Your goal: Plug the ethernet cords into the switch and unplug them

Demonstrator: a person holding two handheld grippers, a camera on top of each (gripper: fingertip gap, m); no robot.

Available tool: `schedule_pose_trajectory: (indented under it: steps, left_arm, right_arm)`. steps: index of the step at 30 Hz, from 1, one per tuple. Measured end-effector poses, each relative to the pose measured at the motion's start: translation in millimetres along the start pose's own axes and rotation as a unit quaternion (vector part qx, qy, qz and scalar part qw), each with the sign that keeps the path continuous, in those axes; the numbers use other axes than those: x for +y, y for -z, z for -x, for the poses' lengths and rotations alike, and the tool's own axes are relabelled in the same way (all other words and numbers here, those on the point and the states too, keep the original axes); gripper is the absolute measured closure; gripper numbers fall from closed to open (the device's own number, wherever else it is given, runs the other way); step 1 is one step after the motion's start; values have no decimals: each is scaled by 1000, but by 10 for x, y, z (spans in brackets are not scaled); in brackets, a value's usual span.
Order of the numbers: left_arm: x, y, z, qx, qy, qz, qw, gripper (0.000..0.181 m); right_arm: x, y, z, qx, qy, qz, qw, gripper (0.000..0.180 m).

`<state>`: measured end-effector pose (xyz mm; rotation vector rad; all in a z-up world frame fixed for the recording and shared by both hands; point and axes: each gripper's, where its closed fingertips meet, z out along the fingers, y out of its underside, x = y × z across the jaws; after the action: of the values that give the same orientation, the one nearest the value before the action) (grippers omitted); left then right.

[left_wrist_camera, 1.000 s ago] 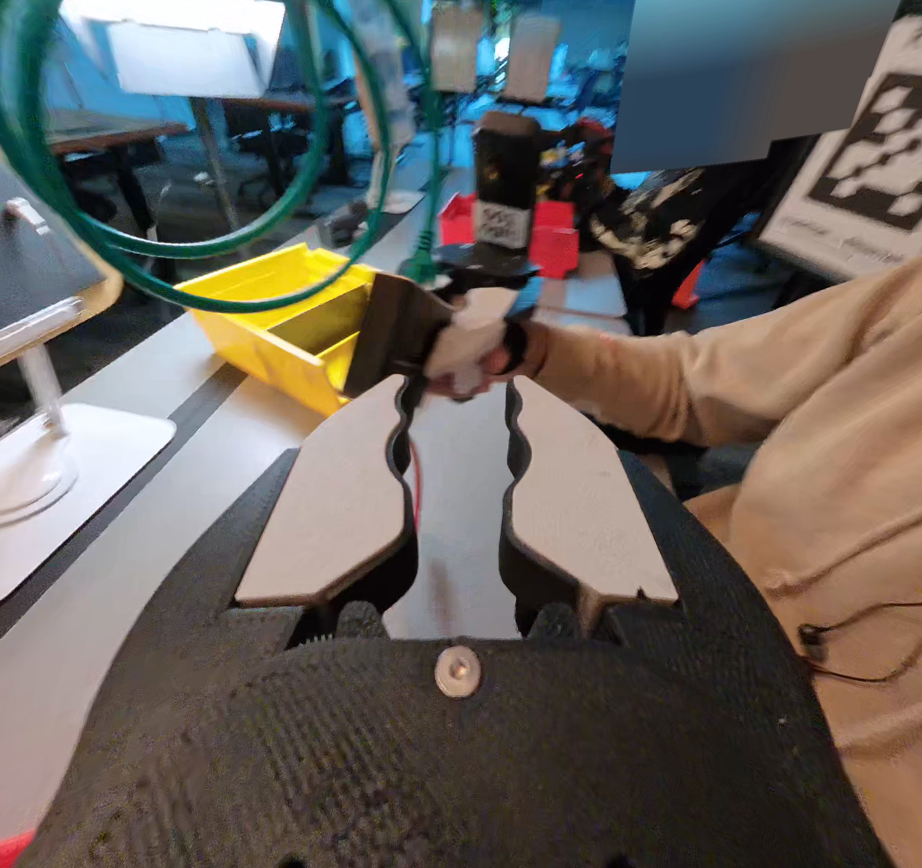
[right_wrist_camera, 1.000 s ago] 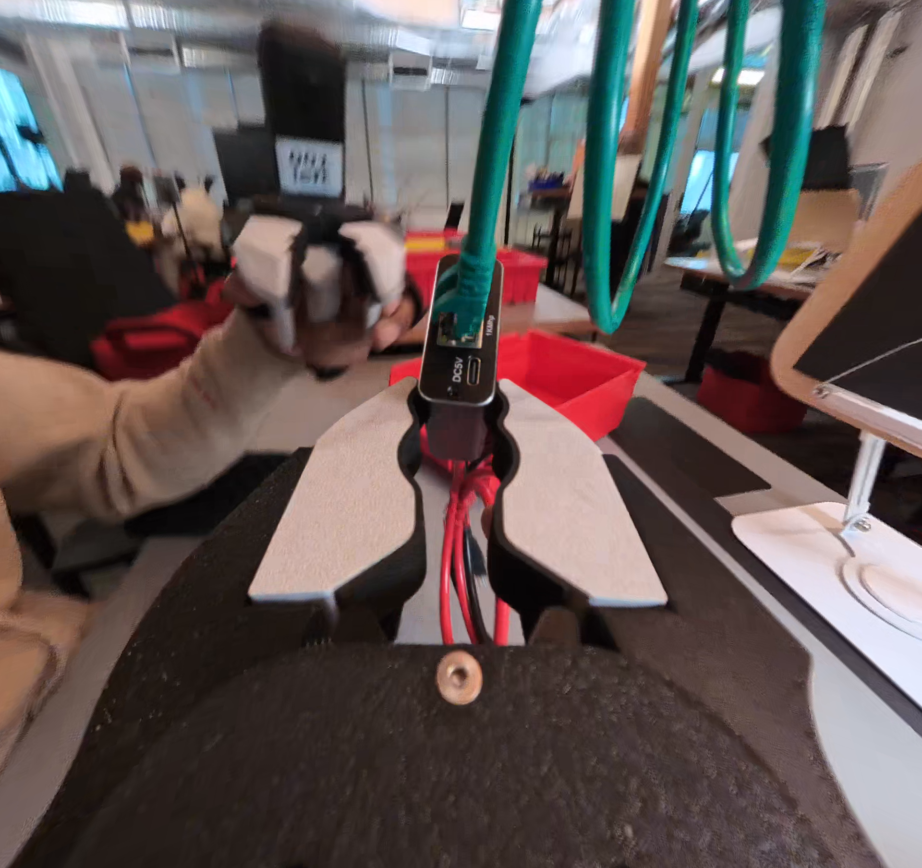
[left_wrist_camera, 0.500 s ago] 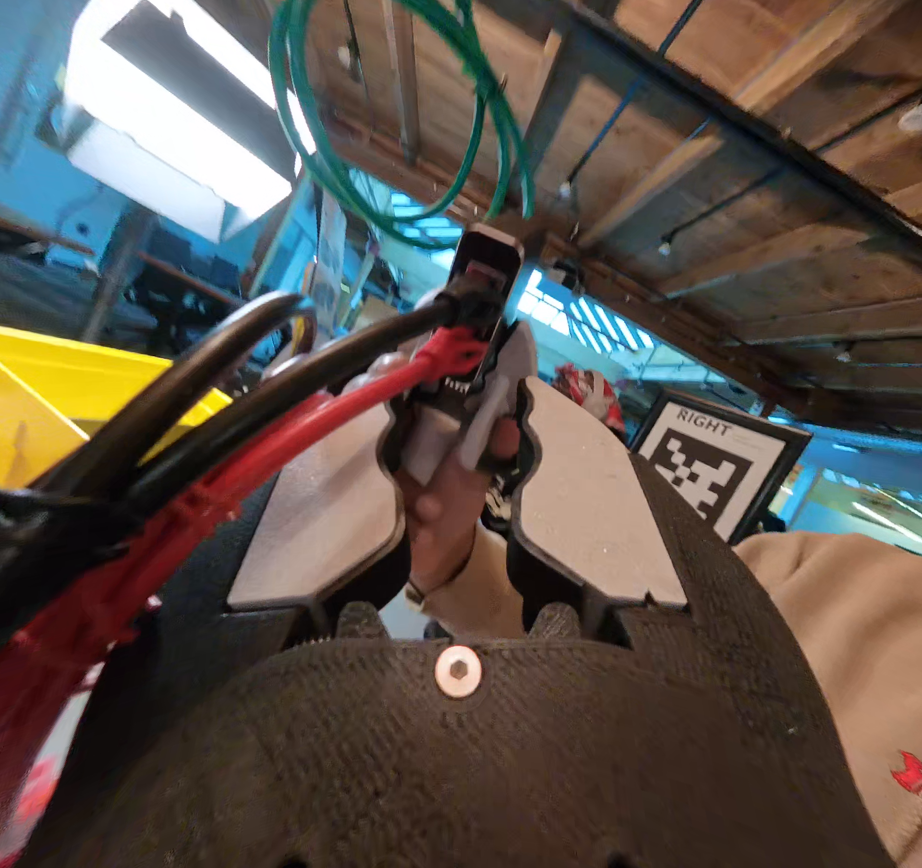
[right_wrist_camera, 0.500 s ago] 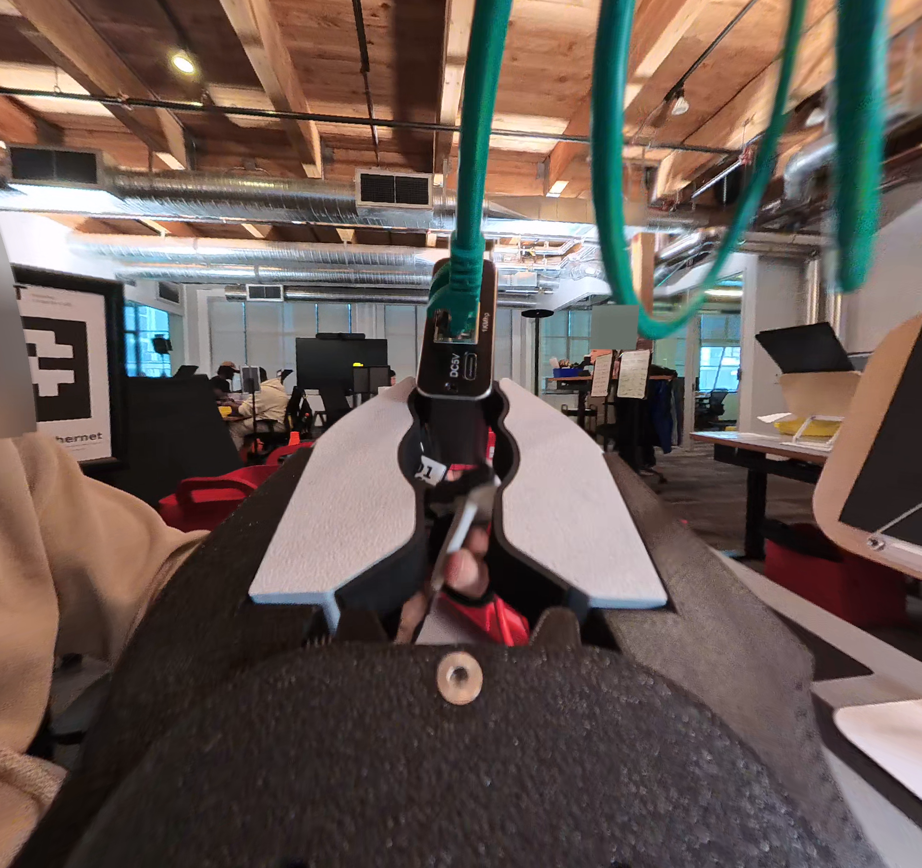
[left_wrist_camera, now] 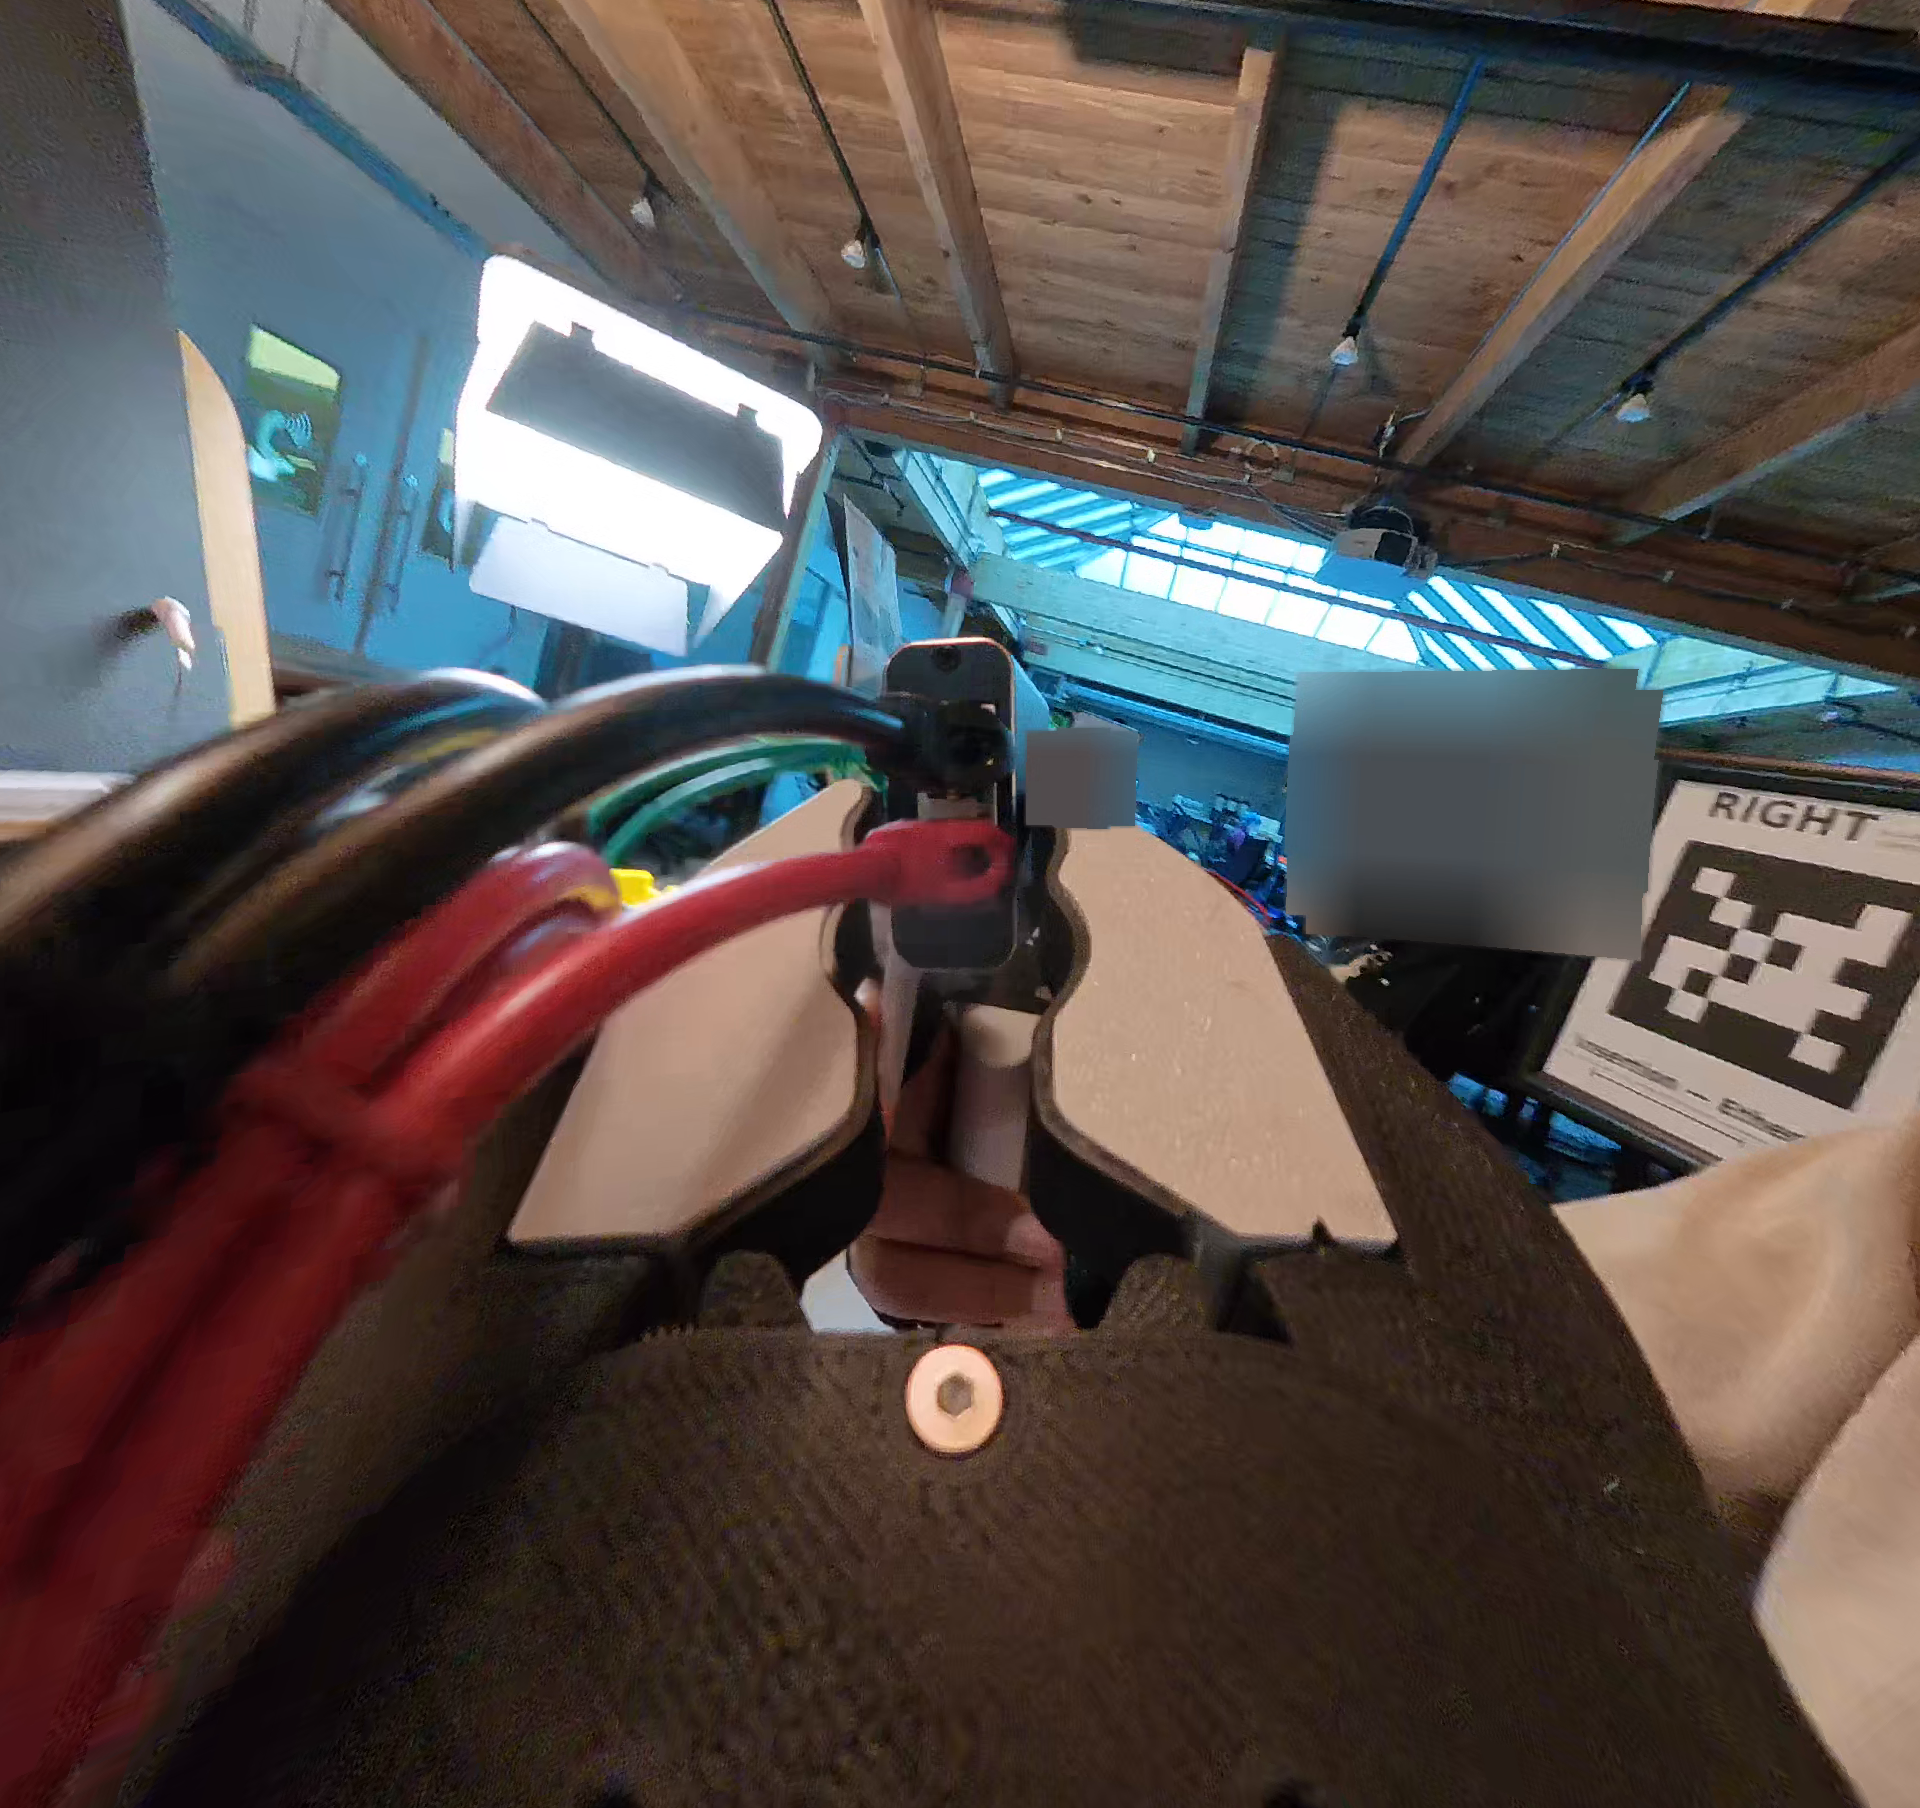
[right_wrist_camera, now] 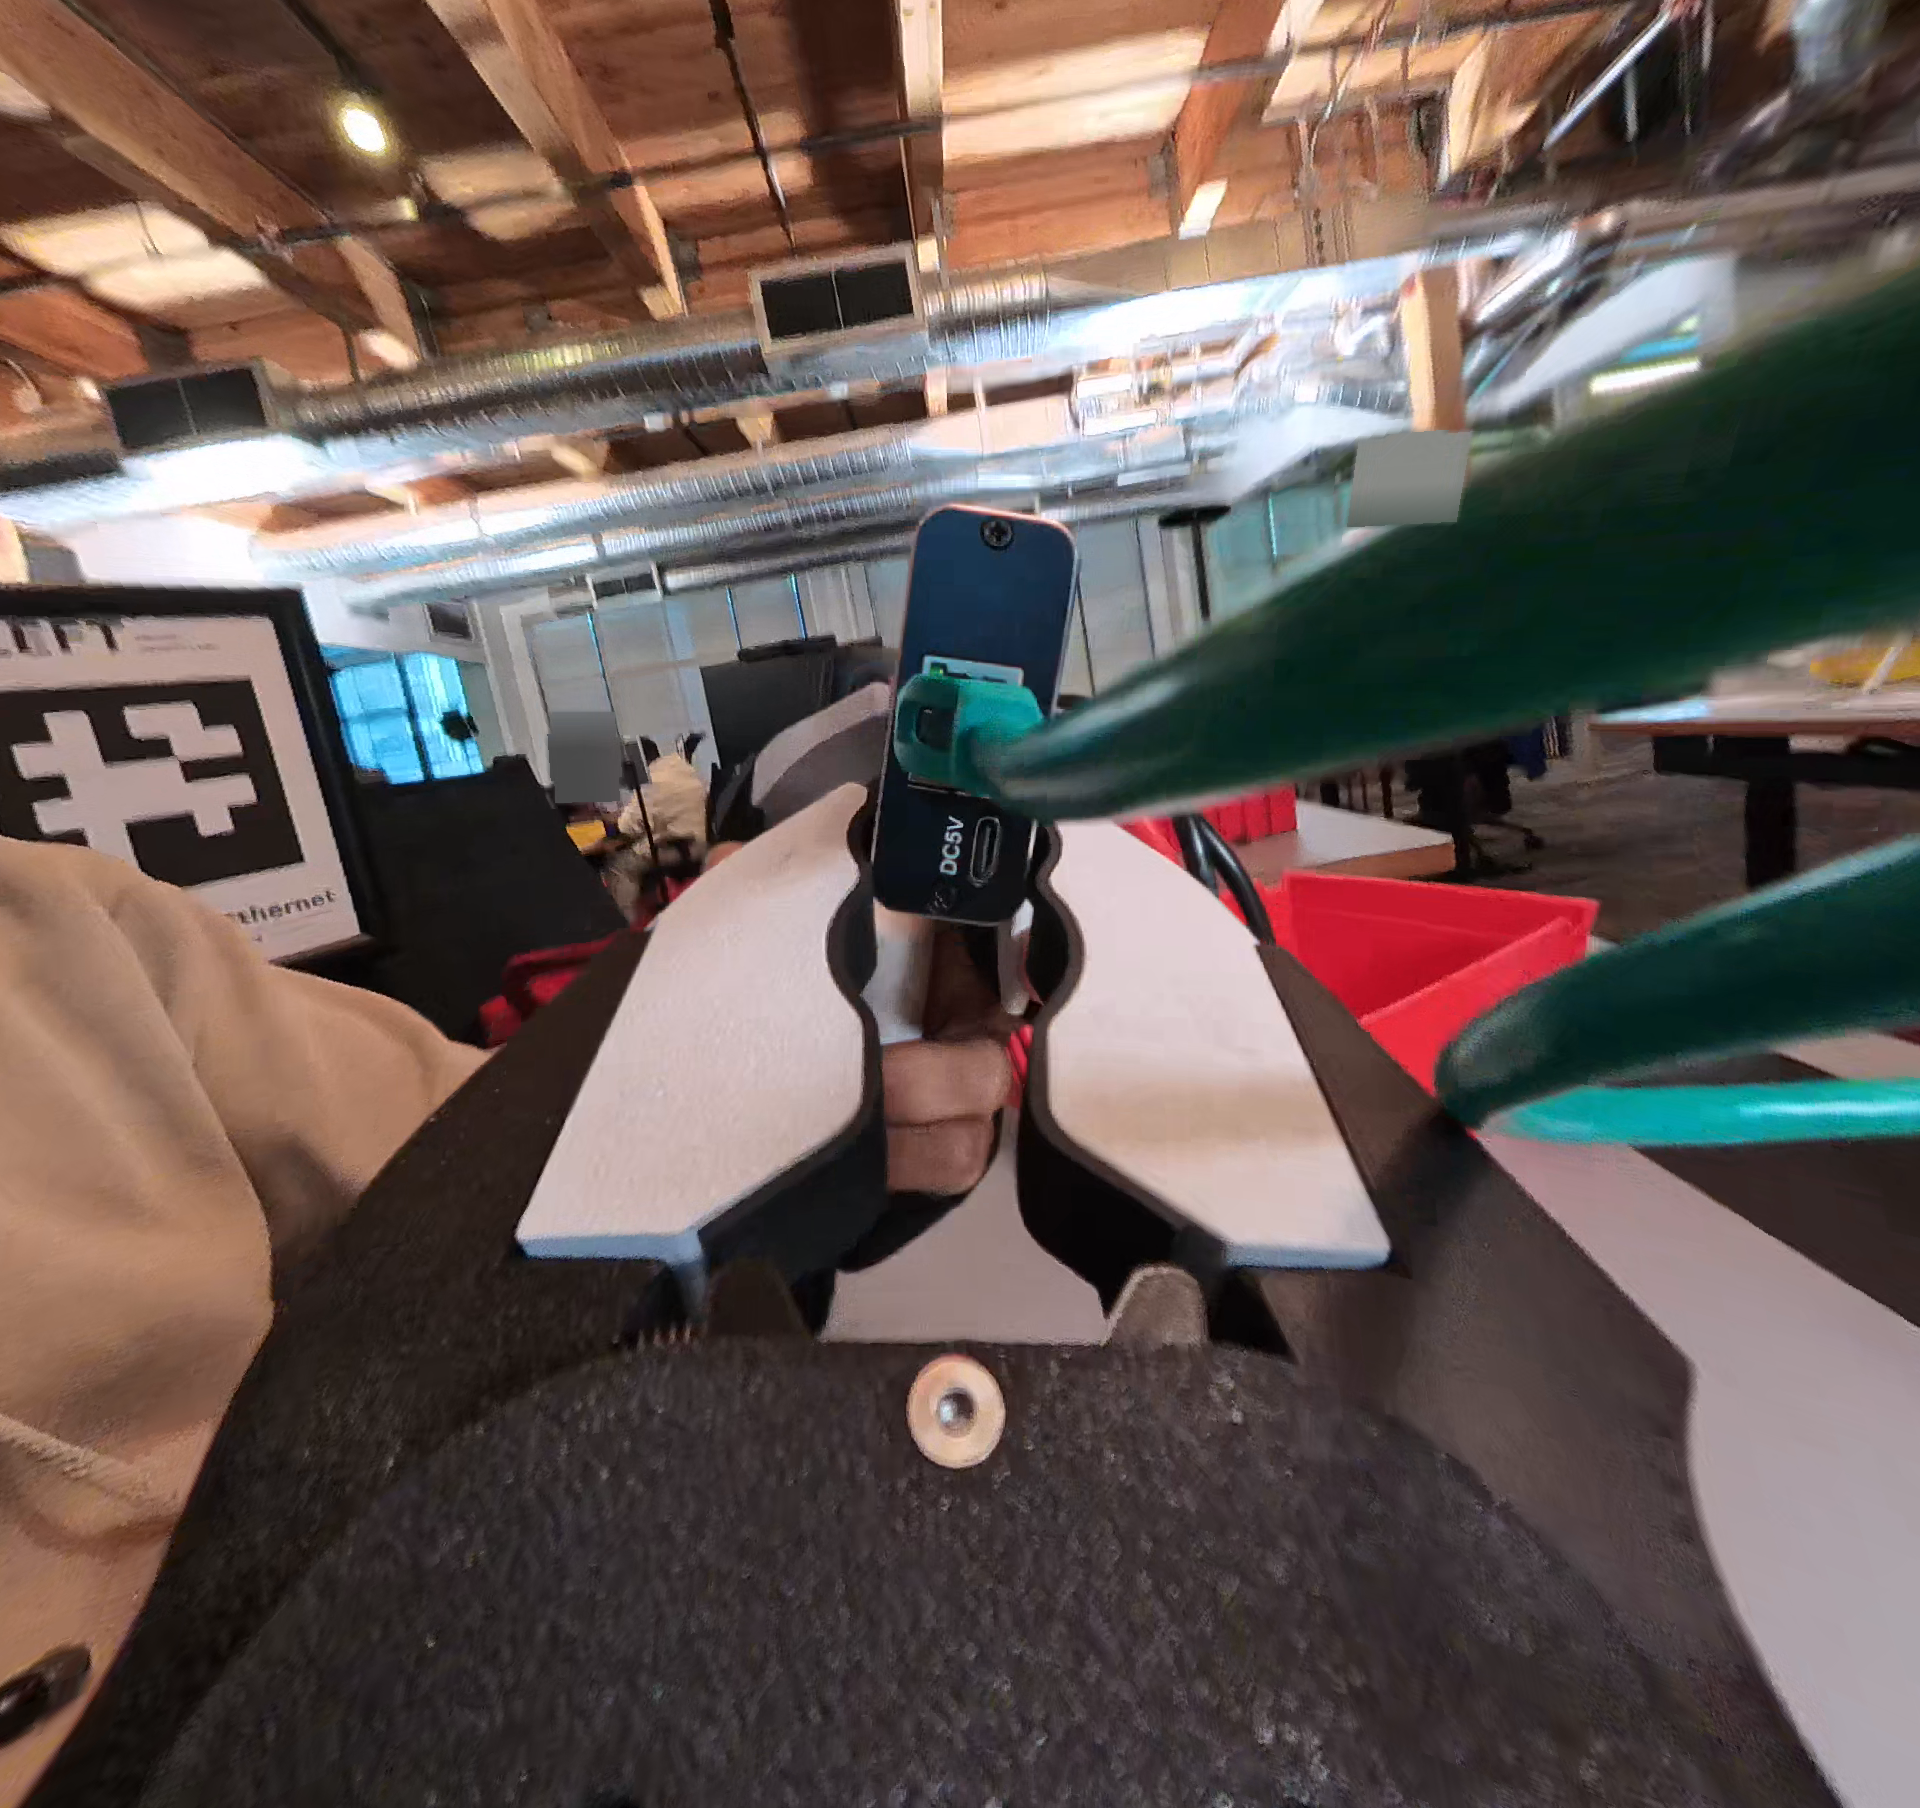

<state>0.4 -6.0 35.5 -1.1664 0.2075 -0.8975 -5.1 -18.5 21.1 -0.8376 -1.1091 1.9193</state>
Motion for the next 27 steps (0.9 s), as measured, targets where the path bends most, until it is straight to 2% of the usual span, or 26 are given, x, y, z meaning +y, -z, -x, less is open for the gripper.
schedule_pose_trajectory:
  steps: [3, 6, 11, 18, 23, 27]
  left_arm:
    - [81, -9, 9, 7, 18, 24, 1000, 152]
    - [52, 5, 9, 7, 0, 34, 999, 152]
    - [-152, 123, 79, 2, -19, 19, 1000, 154]
    - [-156, 123, 14, 15, -34, 11, 999, 153]
    - [-146, 115, -67, 26, -51, 18, 998, 153]
    - [-126, 104, -113, 31, -52, 25, 998, 154]
  right_arm:
    - [86, -24, -14, 6, 14, 38, 999, 155]
    - [77, -33, -15, 11, 21, 57, 998, 155]
    - [-215, 80, -76, 33, 16, 17, 999, 154]
    - [-270, 80, -40, 34, 15, 13, 999, 161]
    - [-269, 67, 50, 5, 3, 21, 1000, 163]
    - [-271, 77, 85, 1, 33, 28, 999, 164]
